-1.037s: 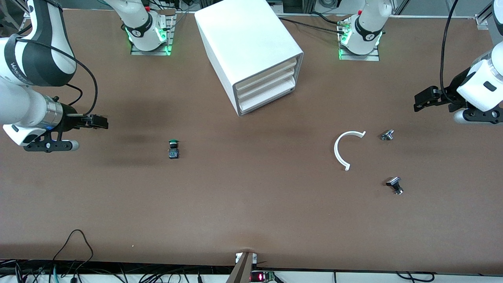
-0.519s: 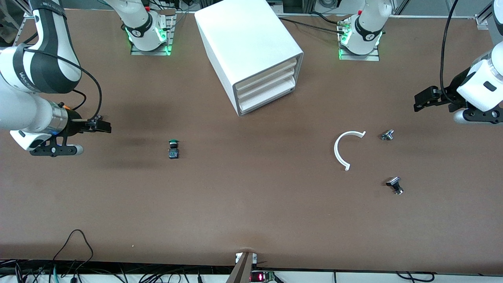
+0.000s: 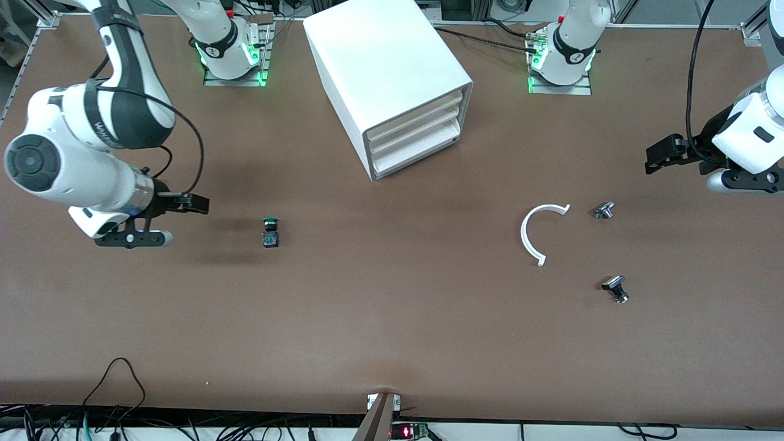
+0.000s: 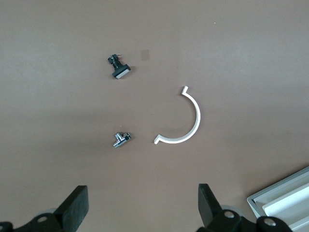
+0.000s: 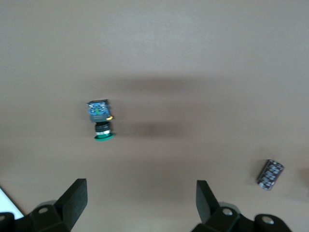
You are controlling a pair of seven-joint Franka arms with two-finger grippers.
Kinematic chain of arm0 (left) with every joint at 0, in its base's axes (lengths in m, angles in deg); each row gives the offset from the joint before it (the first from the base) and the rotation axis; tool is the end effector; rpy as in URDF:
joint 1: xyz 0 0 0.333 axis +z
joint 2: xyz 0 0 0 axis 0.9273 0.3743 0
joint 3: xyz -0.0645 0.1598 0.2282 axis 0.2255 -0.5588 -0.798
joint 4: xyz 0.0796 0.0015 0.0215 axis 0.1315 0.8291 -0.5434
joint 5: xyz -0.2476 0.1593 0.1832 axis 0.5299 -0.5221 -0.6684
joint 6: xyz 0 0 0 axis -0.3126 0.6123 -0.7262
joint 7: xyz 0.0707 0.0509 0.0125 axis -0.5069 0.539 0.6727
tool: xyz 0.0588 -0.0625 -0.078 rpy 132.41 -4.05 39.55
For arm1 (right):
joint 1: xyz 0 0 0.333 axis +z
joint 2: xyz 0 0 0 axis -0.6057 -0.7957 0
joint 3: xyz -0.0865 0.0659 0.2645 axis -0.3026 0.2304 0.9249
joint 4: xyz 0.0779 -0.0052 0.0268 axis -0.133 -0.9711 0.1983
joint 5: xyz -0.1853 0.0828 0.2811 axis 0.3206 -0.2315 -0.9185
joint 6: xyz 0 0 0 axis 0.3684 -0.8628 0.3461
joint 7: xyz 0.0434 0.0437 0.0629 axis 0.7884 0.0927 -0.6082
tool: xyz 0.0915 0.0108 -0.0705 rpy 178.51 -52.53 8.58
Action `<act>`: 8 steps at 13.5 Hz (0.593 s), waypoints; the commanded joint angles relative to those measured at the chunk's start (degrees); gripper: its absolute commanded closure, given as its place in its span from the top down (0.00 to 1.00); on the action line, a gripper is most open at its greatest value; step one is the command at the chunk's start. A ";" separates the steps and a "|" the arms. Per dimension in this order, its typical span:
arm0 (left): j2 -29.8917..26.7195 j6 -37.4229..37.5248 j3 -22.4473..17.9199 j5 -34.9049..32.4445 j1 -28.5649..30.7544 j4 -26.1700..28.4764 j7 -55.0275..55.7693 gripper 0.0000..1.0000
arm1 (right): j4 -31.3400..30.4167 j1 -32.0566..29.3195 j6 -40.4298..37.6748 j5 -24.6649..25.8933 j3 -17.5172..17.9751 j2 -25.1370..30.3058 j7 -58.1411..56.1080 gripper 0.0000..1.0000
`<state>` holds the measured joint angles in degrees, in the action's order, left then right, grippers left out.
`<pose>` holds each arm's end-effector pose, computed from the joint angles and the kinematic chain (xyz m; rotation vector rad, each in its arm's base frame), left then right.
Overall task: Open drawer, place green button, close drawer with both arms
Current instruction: 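Lower the open right gripper over the green-capped button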
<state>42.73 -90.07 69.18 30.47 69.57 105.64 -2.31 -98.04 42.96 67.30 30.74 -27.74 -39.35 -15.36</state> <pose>0.5295 -0.0278 0.5580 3.1368 0.0010 -0.1022 0.5658 0.0910 0.3933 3.1297 -0.0033 -0.2429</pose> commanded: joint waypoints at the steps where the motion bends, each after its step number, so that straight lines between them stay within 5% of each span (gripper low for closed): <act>1: -0.13 1.14 0.40 -0.19 0.48 -0.88 -0.27 1.00 | -0.61 0.03 1.57 -0.31 -0.36 -0.49 0.75 1.00; 8: -0.13 1.14 0.40 -0.19 0.39 -0.88 -0.27 1.00 | -4.73 -0.49 5.78 -0.48 -0.45 -2.16 3.91 1.00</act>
<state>42.73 -90.07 69.18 30.47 69.56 105.64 -2.31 -99.53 42.74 70.29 30.74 -28.42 -42.36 -13.58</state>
